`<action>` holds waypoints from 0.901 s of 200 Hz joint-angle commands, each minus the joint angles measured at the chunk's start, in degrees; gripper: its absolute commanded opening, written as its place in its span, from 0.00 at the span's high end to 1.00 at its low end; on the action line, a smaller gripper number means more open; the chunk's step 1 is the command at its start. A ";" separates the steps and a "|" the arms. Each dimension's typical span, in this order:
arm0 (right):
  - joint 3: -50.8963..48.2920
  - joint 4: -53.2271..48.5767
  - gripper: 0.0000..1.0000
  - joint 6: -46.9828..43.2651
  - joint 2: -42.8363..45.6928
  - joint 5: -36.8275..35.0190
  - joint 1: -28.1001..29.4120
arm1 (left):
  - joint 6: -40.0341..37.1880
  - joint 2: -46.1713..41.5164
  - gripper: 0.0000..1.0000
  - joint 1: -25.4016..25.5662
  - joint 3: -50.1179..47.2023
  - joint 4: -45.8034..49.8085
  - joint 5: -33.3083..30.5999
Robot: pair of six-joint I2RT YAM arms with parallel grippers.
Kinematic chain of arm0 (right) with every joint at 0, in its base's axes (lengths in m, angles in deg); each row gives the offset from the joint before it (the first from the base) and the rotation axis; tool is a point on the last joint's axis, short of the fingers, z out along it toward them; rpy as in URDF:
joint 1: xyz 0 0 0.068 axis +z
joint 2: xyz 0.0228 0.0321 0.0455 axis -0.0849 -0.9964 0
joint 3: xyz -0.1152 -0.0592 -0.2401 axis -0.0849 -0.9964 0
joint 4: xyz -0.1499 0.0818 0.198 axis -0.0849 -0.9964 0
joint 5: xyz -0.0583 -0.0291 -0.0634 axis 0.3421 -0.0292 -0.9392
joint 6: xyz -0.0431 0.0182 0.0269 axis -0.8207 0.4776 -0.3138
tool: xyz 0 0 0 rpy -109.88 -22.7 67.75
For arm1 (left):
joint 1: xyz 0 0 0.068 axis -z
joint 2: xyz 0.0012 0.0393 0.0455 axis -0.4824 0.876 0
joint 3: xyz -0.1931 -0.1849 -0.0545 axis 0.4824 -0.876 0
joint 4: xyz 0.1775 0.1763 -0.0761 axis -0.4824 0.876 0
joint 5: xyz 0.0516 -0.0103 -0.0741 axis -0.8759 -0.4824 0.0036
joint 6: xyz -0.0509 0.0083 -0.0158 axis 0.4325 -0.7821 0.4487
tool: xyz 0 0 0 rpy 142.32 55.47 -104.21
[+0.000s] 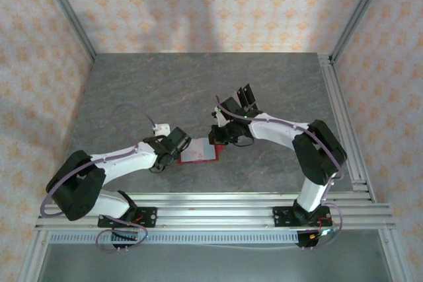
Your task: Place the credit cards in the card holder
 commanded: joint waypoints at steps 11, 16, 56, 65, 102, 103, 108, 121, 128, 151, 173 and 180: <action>3.24 -5.02 1.00 -2.00 -3.30 -2.99 1.38 | 1.16 0.04 0.28 -0.67 -0.60 2.22 -2.04; 3.68 -5.37 1.00 -2.20 -3.74 -3.06 1.58 | 1.29 0.15 0.28 -0.63 -0.61 2.22 -2.05; 5.50 -6.21 1.00 -2.72 -6.32 -3.17 2.59 | 1.42 1.74 0.28 -0.67 -0.69 1.41 -1.30; 5.70 -6.11 1.00 -2.72 -6.79 -3.08 2.68 | 1.51 2.06 0.28 -0.59 -0.79 1.12 -1.22; 6.88 -5.76 1.00 -2.51 -8.62 -2.48 3.10 | 1.91 2.60 0.28 -0.67 -1.55 0.13 -0.85; 6.90 -5.76 1.00 -2.48 -8.72 -2.47 3.12 | 1.93 2.58 0.28 -0.67 -1.57 0.12 -0.76; 7.05 -5.67 1.00 -2.50 -8.93 -2.38 3.13 | 2.03 2.64 0.28 -0.65 -1.59 0.09 -0.65; 7.34 -5.50 1.00 -2.38 -9.61 -2.27 3.21 | 2.04 2.80 0.28 -0.63 -1.77 -0.25 -0.54; 7.52 -5.43 1.00 -2.43 -9.99 -2.25 3.29 | 2.02 2.78 0.28 -0.61 -1.90 -0.41 -0.46; 8.00 -5.15 1.00 -2.15 -10.82 -1.91 3.39 | 1.91 3.14 0.28 -0.65 -1.96 -0.93 -0.19; 8.55 -5.18 1.00 -1.98 -11.19 -1.76 3.72 | 1.86 3.60 0.28 -0.67 -2.12 -1.58 0.23; 8.74 -5.21 1.00 -2.00 -11.29 -1.69 3.82 | 1.86 3.70 0.28 -0.63 -2.12 -1.68 0.29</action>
